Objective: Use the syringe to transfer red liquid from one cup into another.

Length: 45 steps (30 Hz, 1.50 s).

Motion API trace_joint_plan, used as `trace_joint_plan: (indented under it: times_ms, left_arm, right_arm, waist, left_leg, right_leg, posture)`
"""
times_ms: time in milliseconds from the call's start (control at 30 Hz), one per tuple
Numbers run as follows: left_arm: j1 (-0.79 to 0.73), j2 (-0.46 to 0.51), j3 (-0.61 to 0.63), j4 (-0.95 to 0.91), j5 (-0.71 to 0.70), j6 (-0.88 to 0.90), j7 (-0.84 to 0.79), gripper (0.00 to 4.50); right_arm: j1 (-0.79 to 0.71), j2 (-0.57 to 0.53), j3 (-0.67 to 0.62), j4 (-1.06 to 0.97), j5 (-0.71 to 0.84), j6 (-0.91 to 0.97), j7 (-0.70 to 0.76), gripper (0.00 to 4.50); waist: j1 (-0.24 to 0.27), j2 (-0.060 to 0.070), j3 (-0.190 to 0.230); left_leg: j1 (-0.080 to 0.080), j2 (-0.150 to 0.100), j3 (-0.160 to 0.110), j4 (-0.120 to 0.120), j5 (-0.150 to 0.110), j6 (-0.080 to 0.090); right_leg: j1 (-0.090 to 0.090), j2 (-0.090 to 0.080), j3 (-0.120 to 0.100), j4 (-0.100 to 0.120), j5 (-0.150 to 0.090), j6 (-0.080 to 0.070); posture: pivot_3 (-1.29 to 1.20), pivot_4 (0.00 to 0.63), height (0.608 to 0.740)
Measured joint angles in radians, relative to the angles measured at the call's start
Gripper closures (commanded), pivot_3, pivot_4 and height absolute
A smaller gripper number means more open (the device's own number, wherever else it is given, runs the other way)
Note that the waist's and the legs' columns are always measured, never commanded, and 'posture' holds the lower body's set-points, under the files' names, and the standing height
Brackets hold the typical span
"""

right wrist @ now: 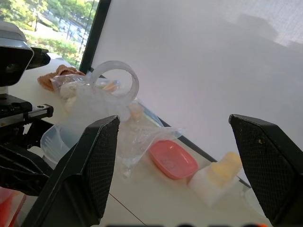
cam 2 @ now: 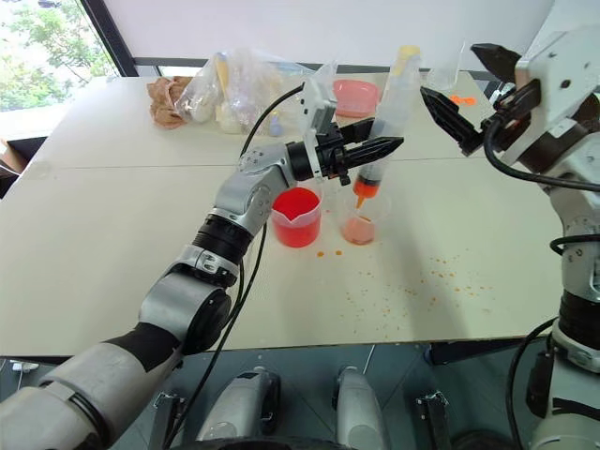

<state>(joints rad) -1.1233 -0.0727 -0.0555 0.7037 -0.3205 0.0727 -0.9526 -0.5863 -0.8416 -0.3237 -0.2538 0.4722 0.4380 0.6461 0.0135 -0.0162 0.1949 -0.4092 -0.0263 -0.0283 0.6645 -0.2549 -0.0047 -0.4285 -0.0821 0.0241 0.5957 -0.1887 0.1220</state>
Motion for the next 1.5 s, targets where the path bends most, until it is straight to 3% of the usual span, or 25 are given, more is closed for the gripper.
trace_joint_plan:
  times_ms: [433, 533, 700, 733, 1267, 1500]
  left_arm:
    - [0.020, -0.015, -0.031, 0.019, 0.053, -0.035, -0.040, 3.01]
    - [0.020, -0.019, -0.029, 0.030, 0.055, -0.047, -0.039, 3.01]
    - [0.019, -0.029, -0.025, 0.045, 0.055, -0.061, -0.028, 3.01]
    - [0.018, -0.030, -0.024, 0.046, 0.056, -0.061, -0.026, 3.01]
    - [0.016, -0.043, -0.002, 0.048, 0.054, -0.036, -0.028, 3.01]
    - [-0.015, -0.013, -0.002, 0.019, 0.053, 0.011, -0.039, 3.01]
  right_arm:
    - [-0.044, 0.016, 0.037, 0.042, -0.018, -0.030, 0.038, 0.65]
    - [-0.044, 0.020, 0.045, 0.042, -0.019, -0.030, 0.043, 1.57]
    - [-0.044, 0.036, 0.076, 0.042, -0.018, -0.030, 0.065, 4.25]
    - [-0.044, 0.038, 0.079, 0.041, -0.017, -0.031, 0.068, 4.47]
    - [-0.001, 0.039, 0.056, -0.022, -0.006, 0.025, 0.062, 4.47]
    - [0.023, 0.093, 0.039, -0.055, 0.004, 0.035, 0.023, 4.47]
  waist:
    - [-0.001, 0.000, 0.000]
    - [-0.001, 0.000, 0.000]
    - [-0.001, 0.000, 0.000]
    - [-0.001, 0.000, 0.000]
    - [-0.001, 0.000, 0.000]
    - [-0.002, 0.000, 0.000]
  left_leg:
    - [0.000, 0.000, 0.000, 0.000, 0.000, 0.000]
    - [0.000, 0.000, 0.000, 0.000, 0.000, 0.000]
    - [0.000, 0.000, 0.000, 0.000, 0.000, 0.000]
    - [0.000, 0.000, 0.000, 0.000, 0.000, 0.000]
    - [0.000, 0.000, 0.000, 0.000, 0.000, 0.000]
    - [0.000, 0.000, -0.001, 0.000, 0.000, 0.000]
  right_leg:
    - [0.000, 0.000, 0.000, 0.000, 0.000, 0.000]
    - [0.000, 0.000, 0.000, 0.000, 0.000, 0.000]
    - [0.000, 0.000, 0.000, 0.000, 0.000, 0.000]
    - [0.000, 0.000, 0.000, 0.000, 0.000, 0.000]
    - [0.000, 0.000, 0.000, 0.000, 0.000, 0.000]
    - [0.000, 0.000, 0.000, 0.001, 0.000, 0.000]
  posture:
    - [0.00, 0.150, 0.740]
    - [0.00, 0.150, 0.740]
    - [0.00, 0.150, 0.740]
    - [0.00, 0.150, 0.740]
    - [0.00, 0.150, 0.740]
    - [0.00, 0.150, 0.740]
